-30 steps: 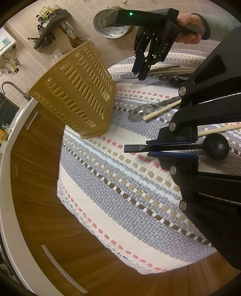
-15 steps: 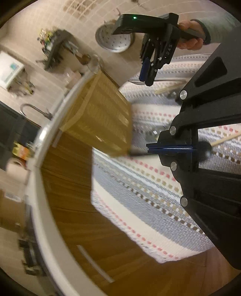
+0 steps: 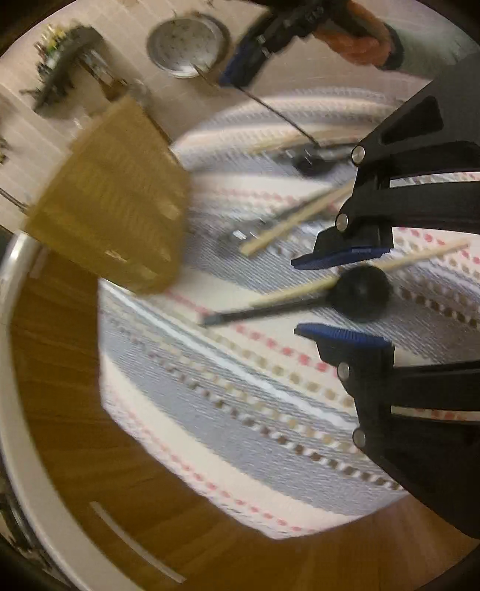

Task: Organize utensils
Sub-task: 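Lift the clear spoon with the right gripper toward the tan caddy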

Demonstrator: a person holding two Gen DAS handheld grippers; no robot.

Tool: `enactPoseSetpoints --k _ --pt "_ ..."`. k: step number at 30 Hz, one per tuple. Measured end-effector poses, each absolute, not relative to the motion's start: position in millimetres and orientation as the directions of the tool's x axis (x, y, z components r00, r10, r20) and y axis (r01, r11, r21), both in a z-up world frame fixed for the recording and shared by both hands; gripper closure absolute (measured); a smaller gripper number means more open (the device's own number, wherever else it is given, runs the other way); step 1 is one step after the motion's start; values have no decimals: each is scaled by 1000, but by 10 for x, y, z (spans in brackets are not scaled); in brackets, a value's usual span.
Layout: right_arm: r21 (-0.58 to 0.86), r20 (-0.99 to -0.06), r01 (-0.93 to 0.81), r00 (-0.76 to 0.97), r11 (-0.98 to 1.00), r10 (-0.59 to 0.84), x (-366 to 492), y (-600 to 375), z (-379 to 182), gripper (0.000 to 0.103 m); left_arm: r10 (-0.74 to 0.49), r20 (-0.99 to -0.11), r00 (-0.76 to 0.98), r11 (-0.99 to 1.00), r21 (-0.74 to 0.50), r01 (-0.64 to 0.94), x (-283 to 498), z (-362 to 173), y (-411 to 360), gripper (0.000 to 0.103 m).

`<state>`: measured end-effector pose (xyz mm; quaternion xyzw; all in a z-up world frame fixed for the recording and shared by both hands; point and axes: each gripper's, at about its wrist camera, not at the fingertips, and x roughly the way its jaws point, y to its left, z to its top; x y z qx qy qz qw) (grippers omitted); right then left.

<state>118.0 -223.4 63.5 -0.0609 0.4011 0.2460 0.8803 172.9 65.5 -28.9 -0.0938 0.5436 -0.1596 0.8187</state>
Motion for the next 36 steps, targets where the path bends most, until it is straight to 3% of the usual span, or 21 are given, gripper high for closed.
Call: enactPoseSetpoints --k 13,15,18,20,27,28,29,30,31,32,34,36 --pt "85 -761 -475 536 876 365 1291 -2195 546 75 -271 -903 333 959 -223 176 1791 -424 430 88" --pt "84 -765 -474 533 876 362 1302 -2191 525 76 -254 -904 343 963 -204 175 1809 -422 397 98" --pt "88 -766 -471 532 878 362 1293 -2195 505 81 -252 -895 368 965 -202 169 1826 -415 357 99" --pt "96 -760 -466 536 879 368 1269 -2229 516 92 -264 -858 441 963 -208 172 1758 -339 378 99" --pt "107 -730 -479 557 871 396 1185 -2369 629 92 -370 -631 682 927 -302 223 1406 242 520 99" --pt "123 -747 -478 532 870 398 1231 -2370 597 90 -380 -608 697 921 -315 228 1377 294 555 99" --pt "142 -764 -479 503 866 404 1277 -2360 562 76 -395 -583 710 913 -332 235 1369 339 568 99" --pt "164 -786 -486 462 859 411 1346 -2326 503 45 -400 -571 717 910 -340 237 1360 357 568 99" --pt "166 -799 -491 442 855 409 1390 -2286 463 32 -402 -566 720 909 -343 238 1356 372 587 99" --pt "151 -816 -503 422 851 395 1450 -2204 399 28 -402 -565 721 909 -342 239 1342 381 594 99" --pt "111 -862 -498 383 860 333 1601 -2038 246 29 -392 -571 721 914 -330 236 1374 365 555 99" --pt "92 -901 -446 344 890 265 1768 -1963 93 47 -385 -584 715 919 -318 234 1366 327 546 99"
